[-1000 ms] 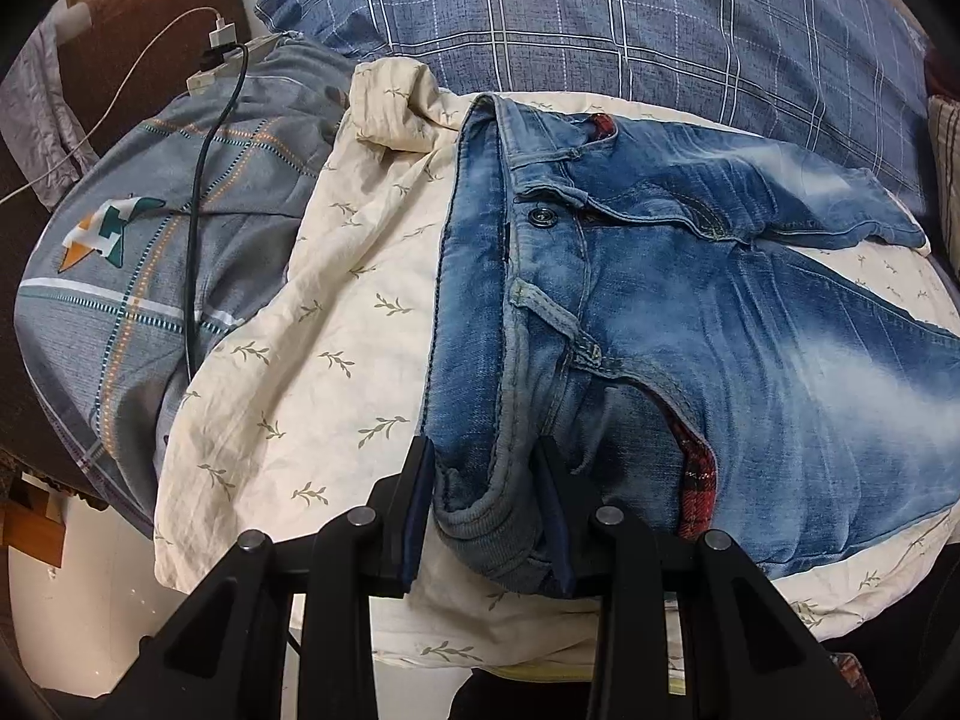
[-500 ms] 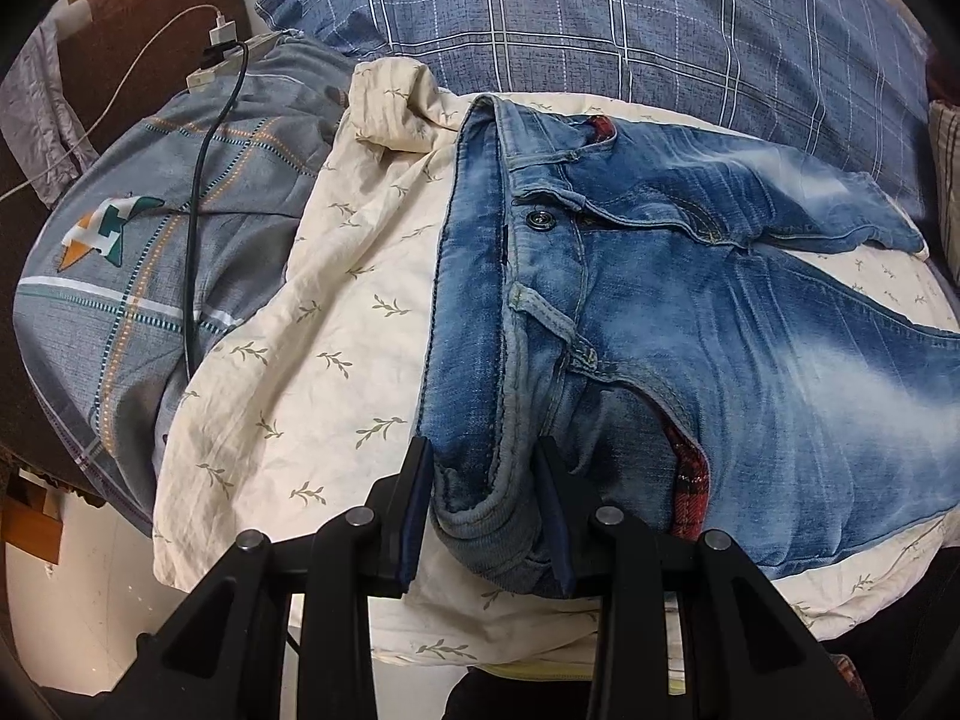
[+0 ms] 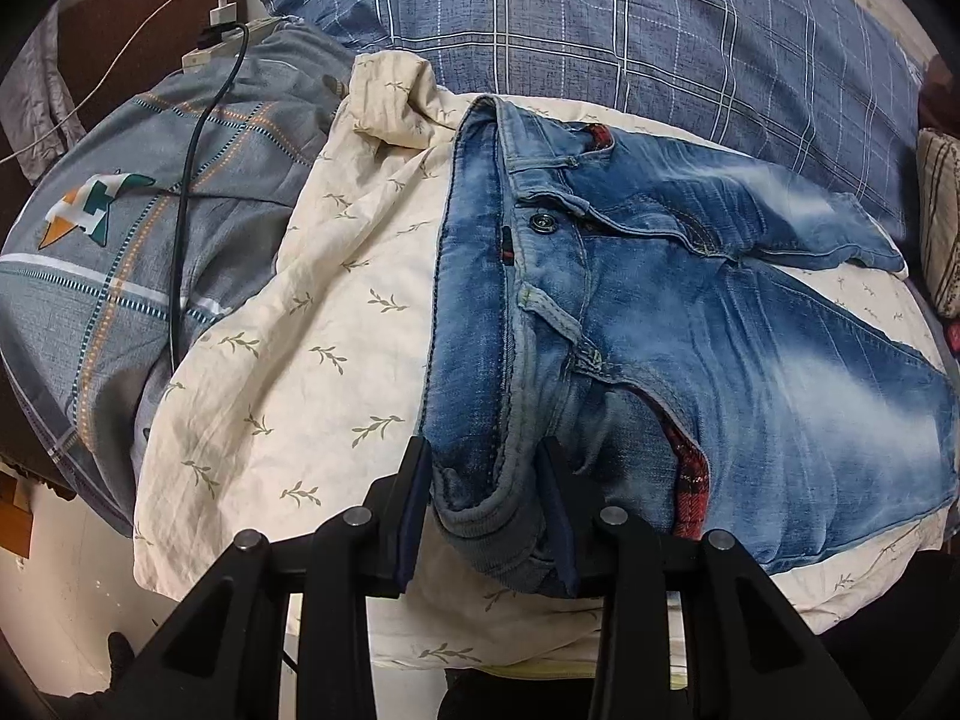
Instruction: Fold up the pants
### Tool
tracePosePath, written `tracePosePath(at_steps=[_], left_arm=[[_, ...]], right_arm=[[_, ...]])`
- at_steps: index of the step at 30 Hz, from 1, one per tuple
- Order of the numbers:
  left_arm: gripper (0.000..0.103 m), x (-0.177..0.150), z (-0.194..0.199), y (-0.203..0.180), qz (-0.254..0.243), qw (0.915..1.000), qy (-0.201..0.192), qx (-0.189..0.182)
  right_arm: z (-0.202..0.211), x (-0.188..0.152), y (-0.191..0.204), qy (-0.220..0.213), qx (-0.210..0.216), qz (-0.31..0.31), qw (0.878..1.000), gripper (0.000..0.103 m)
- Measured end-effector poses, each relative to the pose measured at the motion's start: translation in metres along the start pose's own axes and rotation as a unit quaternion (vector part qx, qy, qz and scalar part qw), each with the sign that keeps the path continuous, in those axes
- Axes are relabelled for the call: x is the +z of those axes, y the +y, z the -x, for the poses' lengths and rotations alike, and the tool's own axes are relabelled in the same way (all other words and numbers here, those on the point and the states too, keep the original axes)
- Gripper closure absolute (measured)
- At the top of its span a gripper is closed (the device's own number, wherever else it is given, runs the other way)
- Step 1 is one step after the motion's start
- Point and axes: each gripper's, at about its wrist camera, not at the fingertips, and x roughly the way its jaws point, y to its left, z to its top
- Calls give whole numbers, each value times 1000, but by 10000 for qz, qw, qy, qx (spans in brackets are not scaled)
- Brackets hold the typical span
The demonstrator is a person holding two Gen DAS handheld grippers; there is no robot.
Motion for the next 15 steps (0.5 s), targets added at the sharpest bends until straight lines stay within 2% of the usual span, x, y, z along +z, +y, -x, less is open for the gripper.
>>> tracePosePath(at_steps=[1, 3, 5, 7, 9, 12, 15], left_arm=[[65, 0, 1, -1, 8, 10000, -3, 15], [65, 2, 7, -3, -10, 10000, -89, 32], [65, 3, 15, -5, -63, 9997, -219, 68], [65, 6, 20, -5, -106, 9994, -306, 84], [65, 8, 21, -2, -123, 9993, -305, 151], [65, 7, 7, 7, -70, 9993, -3, 363], [65, 11, 7, 15, 65, 9997, 141, 199]], right_arm=[[-2, -8, -6, -15, 290, -78, 9995, 81], [-2, -24, -9, -423, 722, 24, 9965, 81], [-13, -32, -1, -591, 959, 213, 9934, 81], [-32, -34, 0, -521, 1119, 203, 9921, 81], [-60, -40, 0, -301, 1100, 183, 9933, 81], [-99, -50, -5, 104, 568, 148, 9982, 83], [-93, -48, -10, 117, 734, -53, 9972, 83]])
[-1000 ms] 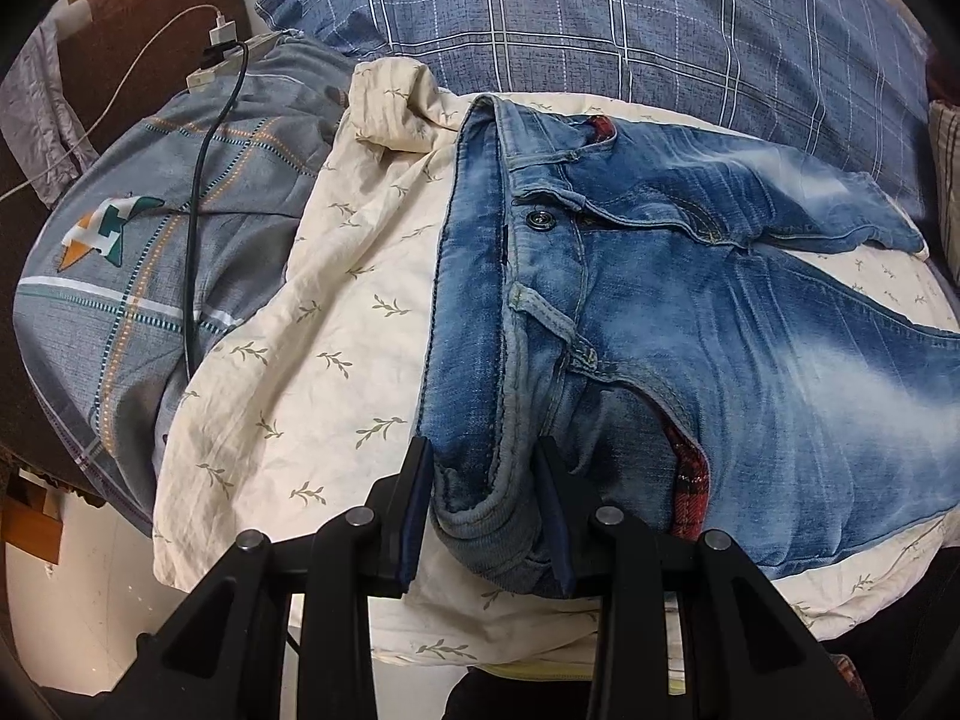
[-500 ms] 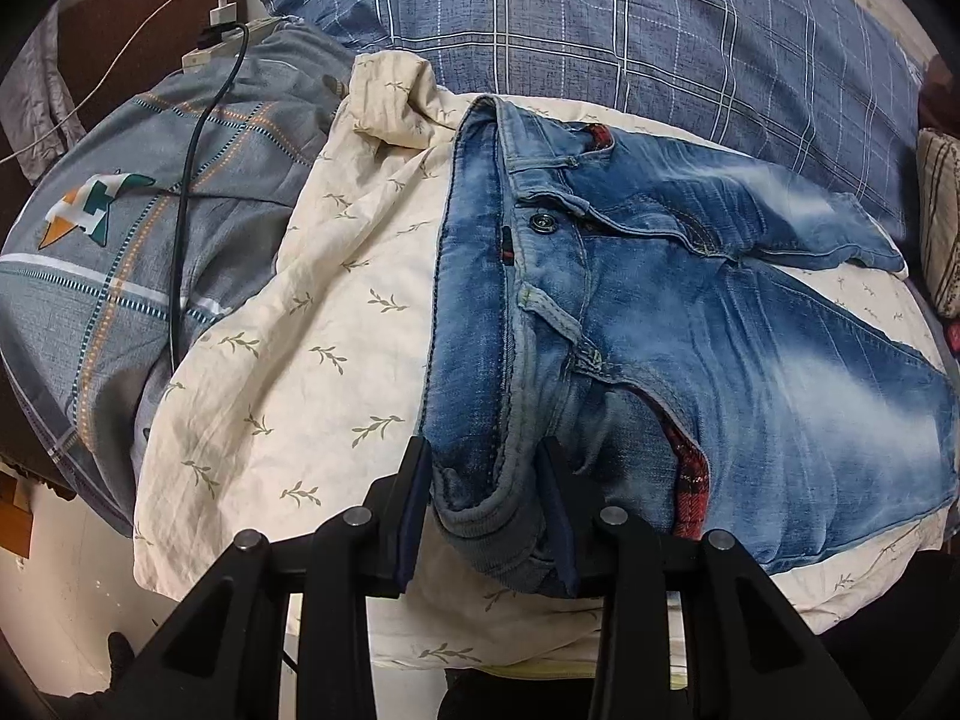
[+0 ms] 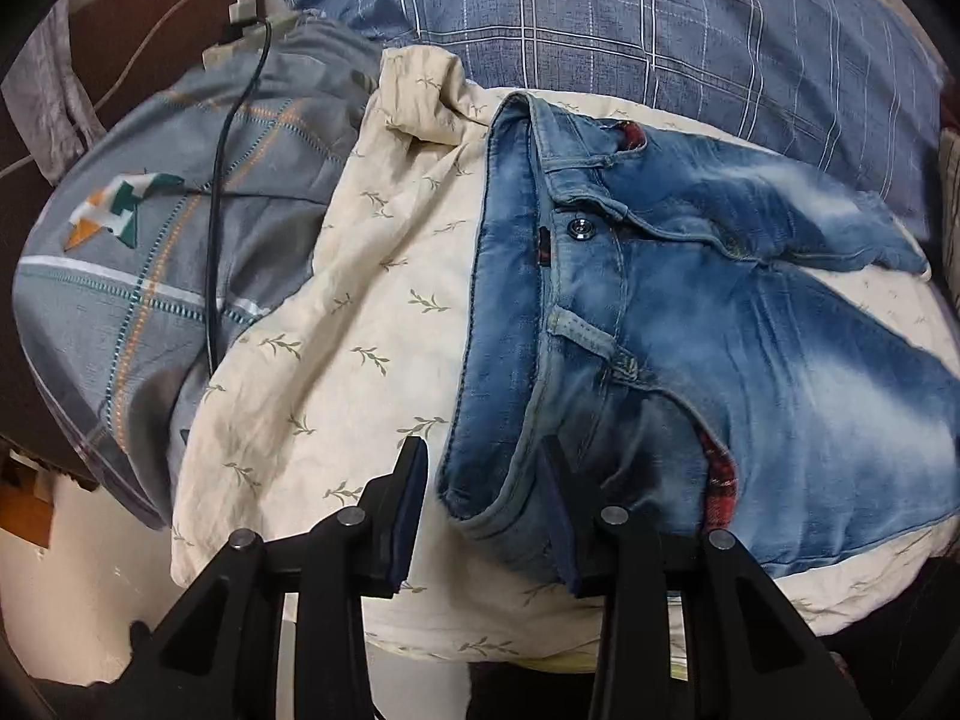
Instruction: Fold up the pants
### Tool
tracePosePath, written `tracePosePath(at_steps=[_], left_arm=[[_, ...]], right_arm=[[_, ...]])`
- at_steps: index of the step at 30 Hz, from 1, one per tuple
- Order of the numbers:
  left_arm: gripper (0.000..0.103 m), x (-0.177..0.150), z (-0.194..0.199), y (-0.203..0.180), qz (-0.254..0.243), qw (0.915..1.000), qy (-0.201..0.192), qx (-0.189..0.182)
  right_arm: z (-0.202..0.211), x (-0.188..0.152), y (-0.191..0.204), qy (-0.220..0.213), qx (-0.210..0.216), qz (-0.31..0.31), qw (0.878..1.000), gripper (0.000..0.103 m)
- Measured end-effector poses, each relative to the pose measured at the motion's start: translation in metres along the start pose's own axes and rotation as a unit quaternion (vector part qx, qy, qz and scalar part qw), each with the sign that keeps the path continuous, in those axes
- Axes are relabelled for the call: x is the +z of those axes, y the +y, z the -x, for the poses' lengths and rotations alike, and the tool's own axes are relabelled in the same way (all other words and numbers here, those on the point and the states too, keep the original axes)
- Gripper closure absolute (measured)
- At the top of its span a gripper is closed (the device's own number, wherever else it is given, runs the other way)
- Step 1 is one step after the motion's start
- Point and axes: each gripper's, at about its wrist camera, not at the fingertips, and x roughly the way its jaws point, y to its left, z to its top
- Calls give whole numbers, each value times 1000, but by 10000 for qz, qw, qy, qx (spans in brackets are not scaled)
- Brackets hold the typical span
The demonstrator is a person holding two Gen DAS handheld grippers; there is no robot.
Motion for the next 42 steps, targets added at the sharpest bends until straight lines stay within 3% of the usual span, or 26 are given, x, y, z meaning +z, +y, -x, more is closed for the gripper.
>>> tracePosePath(at_steps=[2, 3, 5, 8, 10, 11, 12, 13, 15, 19, 24, 28, 30, 32, 35, 37, 38, 39, 40, 41, 42], left_arm=[[63, 14, 15, 0, -57, 9996, -265, 0], [57, 23, 22, -1, -78, 9992, -402, 28], [24, 44, 35, -1, -71, 9975, -703, 78], [20, 85, 44, -2, -35, 9933, -1116, 312], [20, 108, 39, -6, -65, 9923, -1179, 362], [19, 122, 34, -8, -75, 9925, -1161, 368], [19, 136, 26, -12, -89, 9931, -1114, 347], [19, 147, 19, -15, -97, 9936, -1075, 319], [19, 171, -1, -24, -88, 9951, -953, 253], [19, 211, -50, -42, -84, 9984, -537, 153], [19, 243, -102, -61, -57, 9999, -80, 111], [20, 256, -128, -70, -55, 9999, 89, 42], [32, 259, -137, -71, -35, 9999, 140, -50], [65, 262, -146, -72, -59, 9996, 264, -119], [88, 263, -157, -75, -52, 9986, 395, -349], [95, 262, -161, -79, -125, 9985, 397, -366], [97, 261, -162, -82, -184, 9983, 386, -391], [99, 260, -164, -84, -210, 9981, 401, -414], [101, 259, -165, -86, -213, 9980, 426, -411], [102, 258, -165, -87, -209, 9980, 430, -413], [103, 257, -164, -88, -217, 9980, 403, -443]], right_arm=[[17, 10, 8, -96, 156, 23, 9998, 83], [28, 16, 14, -244, 269, 88, 9993, 83], [54, 31, 31, -691, 495, 283, 9960, 83], [92, 52, 55, -1620, 1058, 476, 9800, 82], [108, 65, 64, -2125, 1273, 511, 9675, 66], [111, 73, 70, -2346, 1280, 482, 9624, 27], [112, 78, 74, -2530, 1228, 454, 9586, 5], [112, 86, 77, -2817, 1139, 452, 9516, 5], [104, 105, 79, -2870, 946, 524, 9518, 5], [66, 157, 86, -2296, 695, 643, 9687, 8], [5, 225, 83, -1692, 675, 567, 9816, 33], [-46, 271, 88, -1388, 454, 551, 9877, 33], [-70, 291, 90, -1265, 341, 541, 9899, 33], [-86, 303, 92, -1209, 220, 563, 9908, 33], [-106, 315, 94, -1102, 35, 509, 9926, 33], [-119, 320, 96, -1009, -166, 510, 9934, 33], [-125, 322, 97, -966, -253, 530, 9936, 38], [-130, 323, 98, -925, -205, 555, 9939, 51], [-134, 323, 100, -881, -158, 588, 9943, 56], [-138, 323, 103, -871, -286, 659, 9936, 66], [-141, 322, 106, -827, -395, 723, 9932, 83]])
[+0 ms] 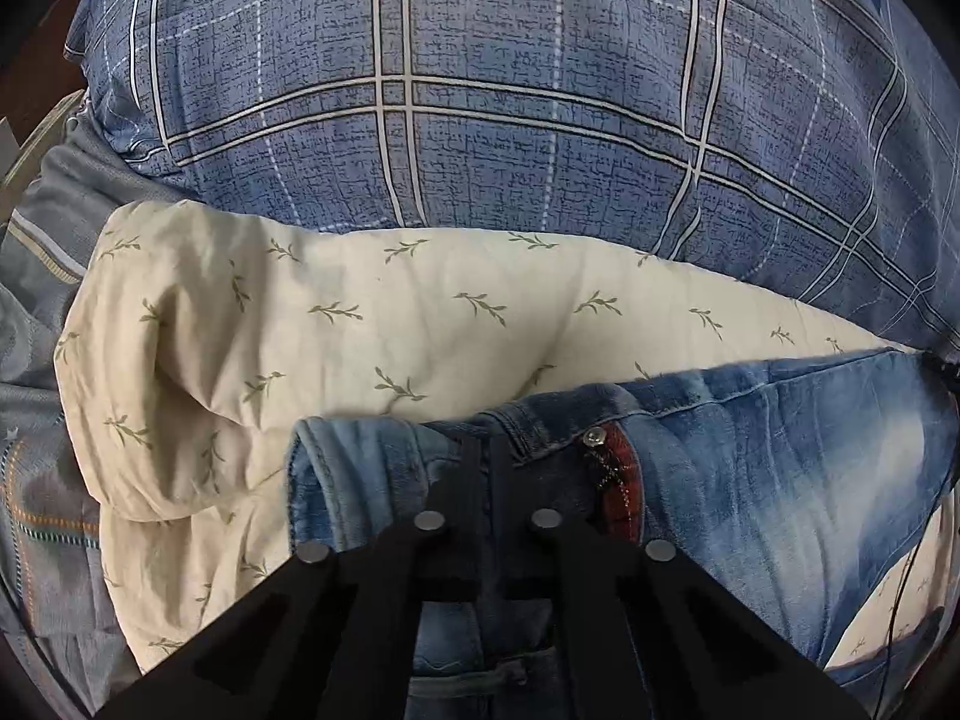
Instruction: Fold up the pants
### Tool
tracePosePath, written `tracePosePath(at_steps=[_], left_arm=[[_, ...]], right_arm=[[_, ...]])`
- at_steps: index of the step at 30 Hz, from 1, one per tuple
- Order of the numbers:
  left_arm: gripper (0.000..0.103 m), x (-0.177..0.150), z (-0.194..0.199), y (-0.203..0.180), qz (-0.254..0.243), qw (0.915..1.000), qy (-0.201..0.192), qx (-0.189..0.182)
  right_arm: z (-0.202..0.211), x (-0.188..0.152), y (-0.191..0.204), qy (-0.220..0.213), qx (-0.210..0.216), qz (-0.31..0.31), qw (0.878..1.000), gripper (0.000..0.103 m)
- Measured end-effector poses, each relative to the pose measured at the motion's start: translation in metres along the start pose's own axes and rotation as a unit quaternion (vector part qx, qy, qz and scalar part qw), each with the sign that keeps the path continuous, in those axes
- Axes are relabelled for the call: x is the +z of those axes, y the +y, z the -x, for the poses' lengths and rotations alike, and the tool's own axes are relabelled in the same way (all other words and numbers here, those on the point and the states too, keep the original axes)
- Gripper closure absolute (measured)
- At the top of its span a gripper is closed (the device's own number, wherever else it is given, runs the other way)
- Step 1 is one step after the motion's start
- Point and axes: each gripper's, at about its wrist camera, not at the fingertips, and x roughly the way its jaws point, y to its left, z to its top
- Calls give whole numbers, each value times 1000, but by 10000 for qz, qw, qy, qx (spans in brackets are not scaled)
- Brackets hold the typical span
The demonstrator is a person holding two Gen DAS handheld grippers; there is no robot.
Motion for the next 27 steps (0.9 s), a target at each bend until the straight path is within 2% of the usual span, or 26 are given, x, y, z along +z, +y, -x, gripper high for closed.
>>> tracePosePath(at_steps=[1, 2, 4, 11, 13, 14, 16, 19, 21, 23, 24, 27], left_arm=[[103, -1, 3, -1, -25, 10000, -61, -47], [103, -2, 10, -2, -56, 9998, -184, -78], [103, -3, 24, -2, -100, 9991, -393, -110], [103, -6, 105, 13, -57, 9910, -1249, -485], [103, -5, 123, 19, -89, 9887, -1400, -536], [103, -8, 130, 21, -82, 9881, -1439, -533], [103, -9, 136, 30, 61, 9890, -1415, -420], [102, -4, 120, 49, 529, 9938, -868, -455], [90, -5, 102, 61, 924, 9931, -474, -548], [37, -6, 85, 66, 1176, 9908, -186, -638], [30, -7, 76, 67, 1307, 9896, -105, -589], [30, -5, 53, 63, 1463, 9877, -30, -560]], right_arm=[[-2, -2, 3, 107, -29, 48, 9999, 89], [1, -5, 4, 96, -42, 52, 9999, 89], [19, -8, 6, -204, -72, 77, 9997, 89], [97, -30, -9, -903, 561, -314, 9938, 90], [117, -38, -11, -1029, 623, -321, 9922, 92], [128, -43, -11, -1091, 629, -309, 9916, 97], [143, -49, -9, -1147, 618, -269, 9911, 97], [147, -52, -15, -1091, 681, -371, 9910, 97], [149, -53, -18, -953, 802, -509, 9909, 97], [147, -52, -16, -916, 989, -563, 9893, 97], [147, -52, -18, -920, 1090, -646, 9877, 96], [141, -46, -25, -839, 1302, -850, 9843, 96]])
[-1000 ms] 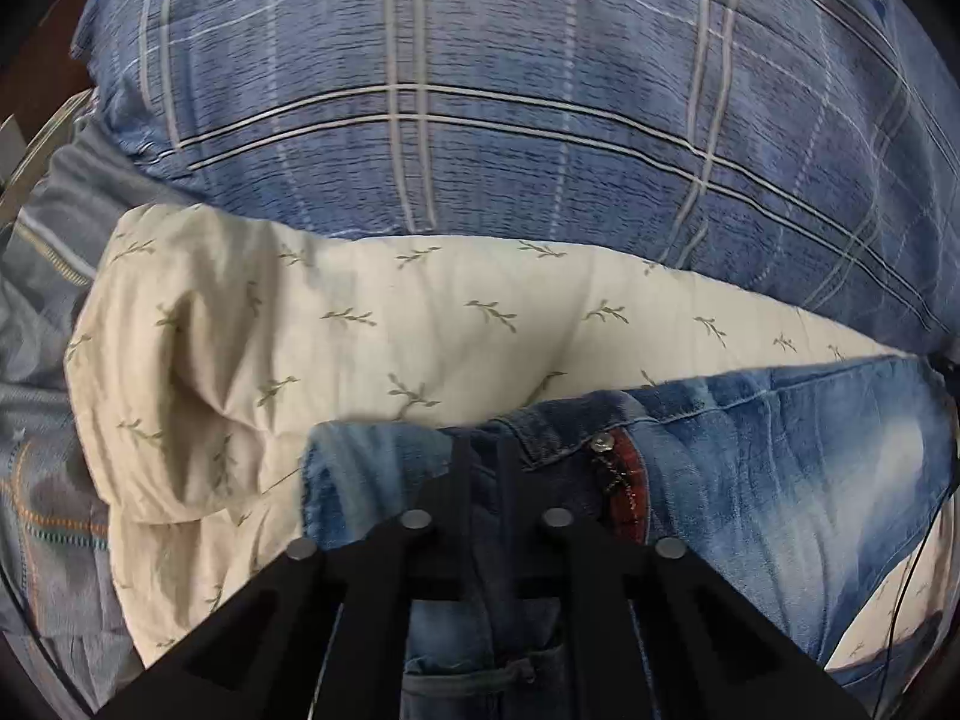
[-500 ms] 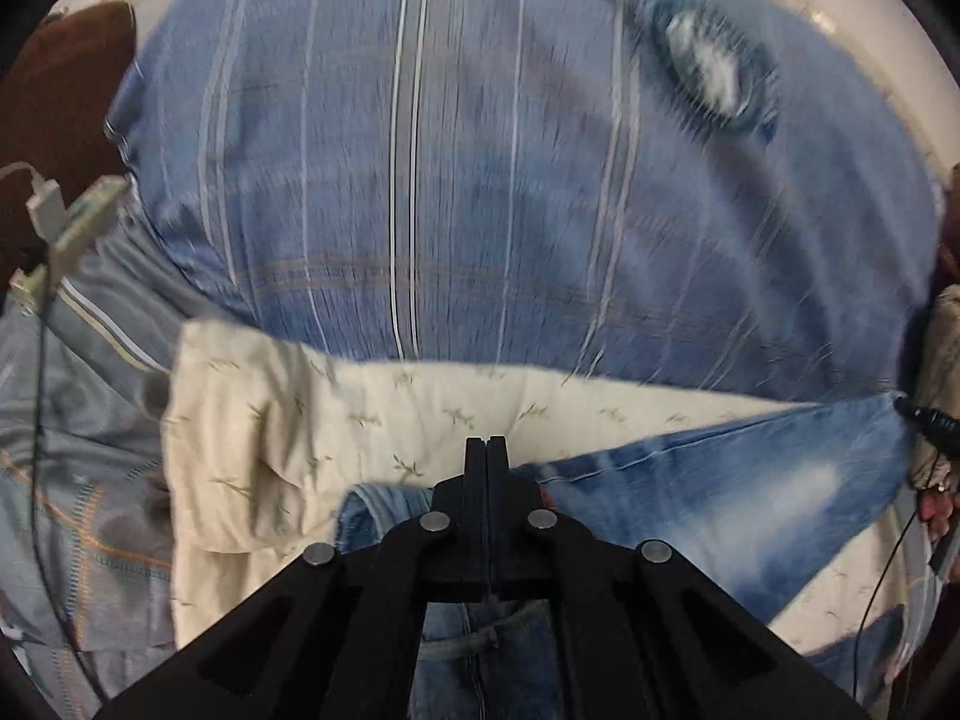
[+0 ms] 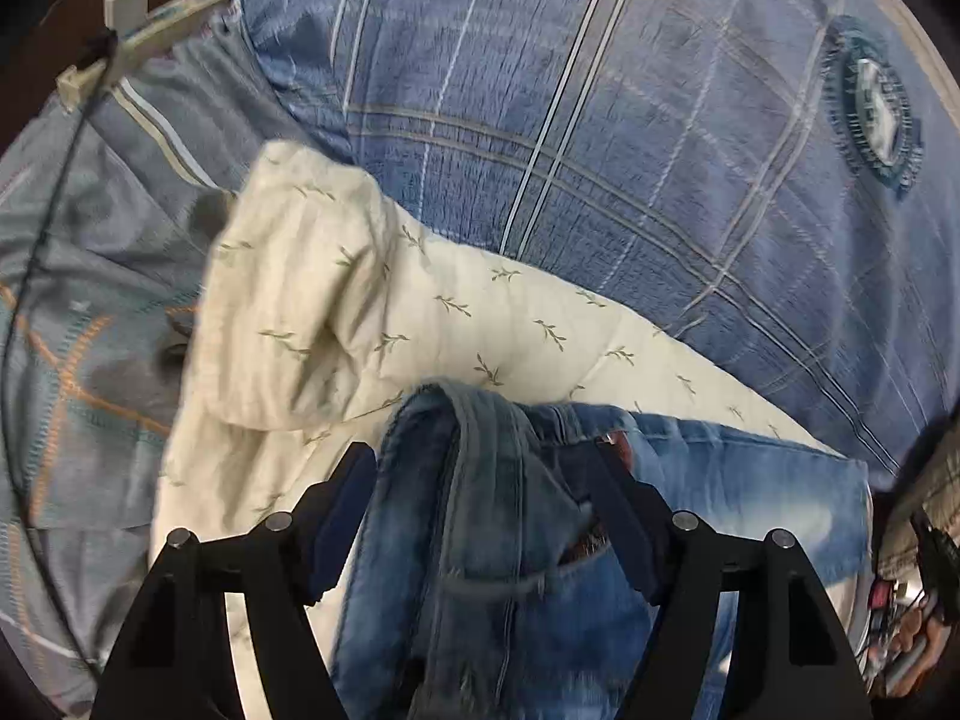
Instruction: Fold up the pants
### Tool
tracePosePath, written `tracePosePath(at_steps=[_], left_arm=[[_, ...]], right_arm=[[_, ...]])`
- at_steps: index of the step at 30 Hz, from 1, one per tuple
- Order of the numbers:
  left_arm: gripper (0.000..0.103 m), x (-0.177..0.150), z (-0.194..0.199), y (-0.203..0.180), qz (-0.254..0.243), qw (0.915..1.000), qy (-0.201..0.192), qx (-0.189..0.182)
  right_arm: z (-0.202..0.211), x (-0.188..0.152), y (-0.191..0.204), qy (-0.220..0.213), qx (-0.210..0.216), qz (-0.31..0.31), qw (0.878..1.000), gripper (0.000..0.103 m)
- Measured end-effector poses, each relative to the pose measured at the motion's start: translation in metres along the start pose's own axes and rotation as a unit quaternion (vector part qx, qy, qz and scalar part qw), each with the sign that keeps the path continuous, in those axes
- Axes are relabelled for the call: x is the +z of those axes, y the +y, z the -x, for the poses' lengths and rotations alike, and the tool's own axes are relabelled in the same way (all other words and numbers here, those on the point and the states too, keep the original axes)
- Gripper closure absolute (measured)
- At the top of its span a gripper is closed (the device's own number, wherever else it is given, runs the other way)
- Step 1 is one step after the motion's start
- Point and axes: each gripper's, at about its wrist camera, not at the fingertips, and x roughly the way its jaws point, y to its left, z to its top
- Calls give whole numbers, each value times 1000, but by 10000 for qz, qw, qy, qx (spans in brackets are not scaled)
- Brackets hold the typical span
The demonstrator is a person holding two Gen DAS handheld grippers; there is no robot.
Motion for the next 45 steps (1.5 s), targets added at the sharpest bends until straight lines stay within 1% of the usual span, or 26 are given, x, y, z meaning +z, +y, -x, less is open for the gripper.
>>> tracePosePath(at_steps=[2, 6, 7, 8, 9, 11, 12, 13, 15, 16, 17, 18, 19, 20, 22, 24, 25, 26, 27, 29, 32, 35, 36, 38, 42, 45], left_arm=[[30, 3, -22, -6, 57, 9997, 235, -49], [31, 11, -53, -19, 43, 9989, 433, -183], [41, 12, -59, -21, 8, 9987, 449, -232], [55, 14, -64, -25, -54, 9987, 455, -211], [62, 15, -69, -30, -164, 9986, 474, -140], [83, 15, -77, -34, -363, 9983, 463, 15], [88, 16, -79, -35, -427, 9981, 425, 95], [91, 16, -80, -33, -437, 9981, 415, 112], [90, 18, -83, -27, -338, 9984, 462, 8], [90, 19, -85, -26, -311, 9984, 480, -7], [82, 19, -86, -26, -289, 9984, 491, -4], [71, 20, -88, -26, -257, 9983, 526, -12], [51, 19, -91, -26, -219, 9978, 614, -78], [46, 19, -92, -28, -201, 9975, 646, -192], [47, 15, -90, -37, -367, 9982, 476, -11], [65, 12, -90, -48, -653, 9969, 375, 249], [81, 11, -90, -50, -720, 9959, 350, 411], [82, 12, -90, -51, -741, 9954, 347, 508], [84, 13, -90, -49, -687, 9960, 359, 439], [88, 17, -87, -40, -545, 9973, 377, 328], [94, 20, -87, -33, -457, 9980, 376, 236], [95, 20, -74, -29, -474, 9985, 187, 200], [95, 19, -67, -29, -487, 9987, 85, 143], [96, 18, -50, -30, -595, 9981, -142, 39], [97, 13, -5, -26, -647, 9960, -500, -372], [97, 2, 31, -25, -625, 9929, -771, -661]], right_arm=[[-9, 6, -7, 36, -64, -103, 9999, 96], [-42, 18, -20, 339, -243, -122, 9991, 96], [-52, 21, -24, 389, -271, -102, 9988, 96], [-60, 23, -25, 419, -271, -92, 9987, 96], [-68, 25, -27, 452, -256, -91, 9986, 96], [-80, 29, -30, 482, -142, -135, 9986, 96], [-79, 30, -30, 331, 12, -168, 9993, 96], [-71, 29, -28, 4, 239, -171, 9996, 96], [-51, 23, -25, -725, 659, -45, 9952, 95], [-46, 20, -24, -954, 714, 17, 9929, 92], [-43, 18, -24, -1135, 622, 64, 9916, 77], [-47, 18, -27, -1071, 377, 12, 9935, 37], [-51, 19, -30, -940, 215, -79, 9953, 19], [-55, 20, -33, -846, 58, -187, 9962, 15], [-59, 22, -34, -718, 4, -152, 9973, 15], [-68, 25, -31, -355, -147, -74, 9992, 18], [-75, 26, -29, -174, -160, -25, 9997, 22], [-84, 27, -26, 95, -285, 60, 9995, 36], [-93, 28, -23, 305, -370, 129, 9988, 47], [-109, 32, -22, 599, -602, 168, 9962, 50], [-134, 38, -21, 805, -909, 244, 9923, 50], [-153, 33, -16, 1081, -1131, 416, 9868, 77], [-152, 31, -13, 1051, -1156, 509, 9864, 82], [-137, 26, -5, 794, -1210, 626, 9875, 83], [-81, 19, 4, 230, -775, 423, 9958, 84], [-36, 9, 8, -52, -584, 442, 9973, 84]])
